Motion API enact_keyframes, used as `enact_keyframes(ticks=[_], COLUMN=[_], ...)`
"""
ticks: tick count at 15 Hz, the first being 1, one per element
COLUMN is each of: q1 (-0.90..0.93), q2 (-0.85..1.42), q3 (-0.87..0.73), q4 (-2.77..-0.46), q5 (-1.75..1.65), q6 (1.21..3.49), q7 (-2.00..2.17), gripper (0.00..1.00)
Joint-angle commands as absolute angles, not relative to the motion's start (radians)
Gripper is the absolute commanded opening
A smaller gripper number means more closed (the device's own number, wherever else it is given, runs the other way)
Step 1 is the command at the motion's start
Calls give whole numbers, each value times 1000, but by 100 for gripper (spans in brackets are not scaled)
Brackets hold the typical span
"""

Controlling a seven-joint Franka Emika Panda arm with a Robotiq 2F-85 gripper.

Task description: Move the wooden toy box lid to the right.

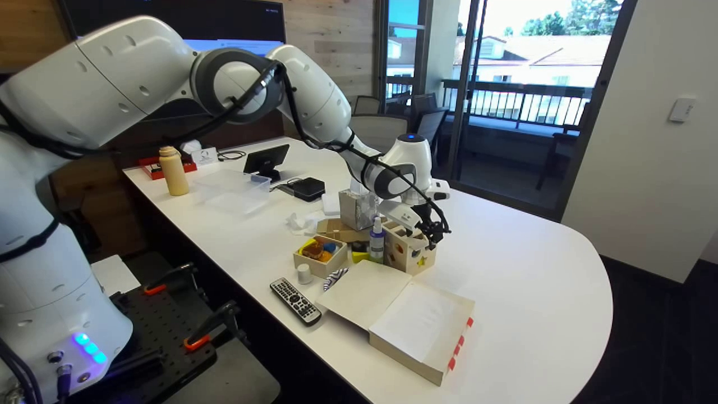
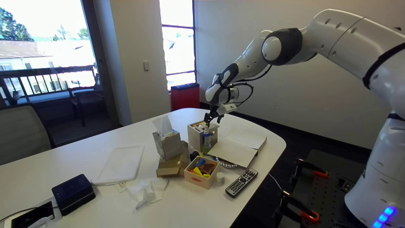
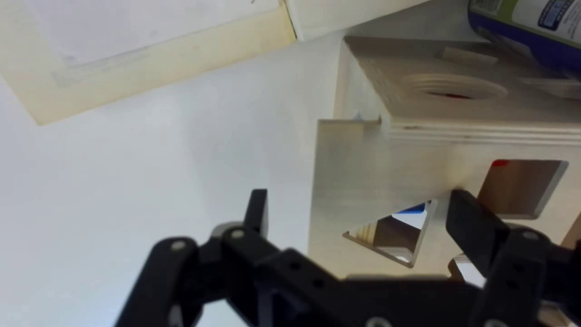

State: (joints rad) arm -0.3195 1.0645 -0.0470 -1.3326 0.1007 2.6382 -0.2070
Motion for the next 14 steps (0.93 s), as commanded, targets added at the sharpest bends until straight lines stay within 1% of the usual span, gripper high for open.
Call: enact_keyframes(ticks=[1,14], q1=[-321,-344], q2=[1074,1066], q3=[-74,-102], q4=[-1316,-1324], q5=[86,90], q6=[2650,2654], q7=[-160,-133], gripper=[100,100])
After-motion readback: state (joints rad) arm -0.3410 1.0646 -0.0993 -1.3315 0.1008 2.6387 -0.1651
